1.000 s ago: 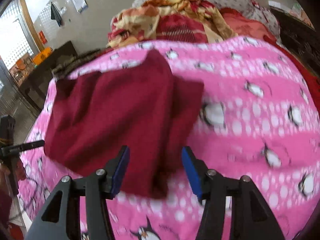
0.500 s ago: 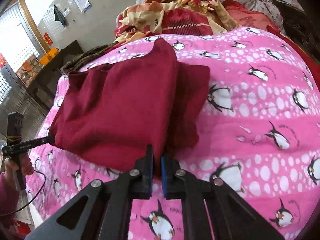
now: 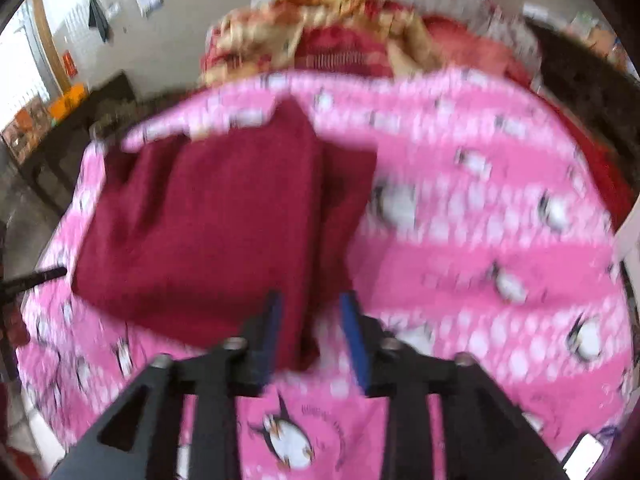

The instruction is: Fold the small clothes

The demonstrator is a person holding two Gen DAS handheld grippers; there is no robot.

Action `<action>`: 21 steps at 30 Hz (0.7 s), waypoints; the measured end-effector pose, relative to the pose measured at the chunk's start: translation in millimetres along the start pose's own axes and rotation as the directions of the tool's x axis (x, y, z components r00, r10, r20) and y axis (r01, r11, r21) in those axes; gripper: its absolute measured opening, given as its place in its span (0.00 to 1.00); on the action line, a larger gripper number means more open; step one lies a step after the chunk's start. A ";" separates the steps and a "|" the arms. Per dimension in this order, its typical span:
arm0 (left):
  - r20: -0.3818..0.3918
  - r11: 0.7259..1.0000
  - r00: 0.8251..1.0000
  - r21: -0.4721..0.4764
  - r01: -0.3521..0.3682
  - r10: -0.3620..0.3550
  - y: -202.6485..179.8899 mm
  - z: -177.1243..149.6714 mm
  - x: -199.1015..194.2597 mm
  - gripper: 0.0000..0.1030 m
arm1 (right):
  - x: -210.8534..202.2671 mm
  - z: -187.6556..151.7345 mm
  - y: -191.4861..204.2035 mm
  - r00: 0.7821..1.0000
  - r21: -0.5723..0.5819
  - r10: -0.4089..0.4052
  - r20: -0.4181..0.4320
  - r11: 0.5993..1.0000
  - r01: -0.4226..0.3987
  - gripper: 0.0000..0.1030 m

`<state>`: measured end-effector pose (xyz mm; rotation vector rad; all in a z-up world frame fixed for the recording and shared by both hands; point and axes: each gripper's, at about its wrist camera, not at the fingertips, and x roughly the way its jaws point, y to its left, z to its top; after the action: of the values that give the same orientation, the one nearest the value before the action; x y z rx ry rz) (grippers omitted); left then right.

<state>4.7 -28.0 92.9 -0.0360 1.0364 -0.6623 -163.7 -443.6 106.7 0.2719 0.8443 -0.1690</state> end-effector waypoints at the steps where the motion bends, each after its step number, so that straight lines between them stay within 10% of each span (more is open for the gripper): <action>1: 0.018 1.000 1.000 -0.008 -0.003 0.003 -1.8 7.6 1.1 0.00 | -1.2 5.6 1.6 1.000 0.008 0.015 0.021 1.000 -0.016 0.41; 13: 0.079 0.973 0.982 -0.170 -0.159 0.174 4.4 105.8 83.9 0.06 | 110.0 93.8 39.3 0.998 0.005 -0.001 0.062 1.000 0.001 0.41; 21: 0.036 0.962 0.984 -0.219 -0.165 0.177 23.8 110.1 97.7 0.07 | 148.8 113.1 9.3 0.997 0.079 -0.060 0.049 0.995 0.056 0.28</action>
<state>137.6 -90.2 66.5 -0.1510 1.0417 -0.3878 16.5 -475.0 67.4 0.3148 0.7963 -0.2622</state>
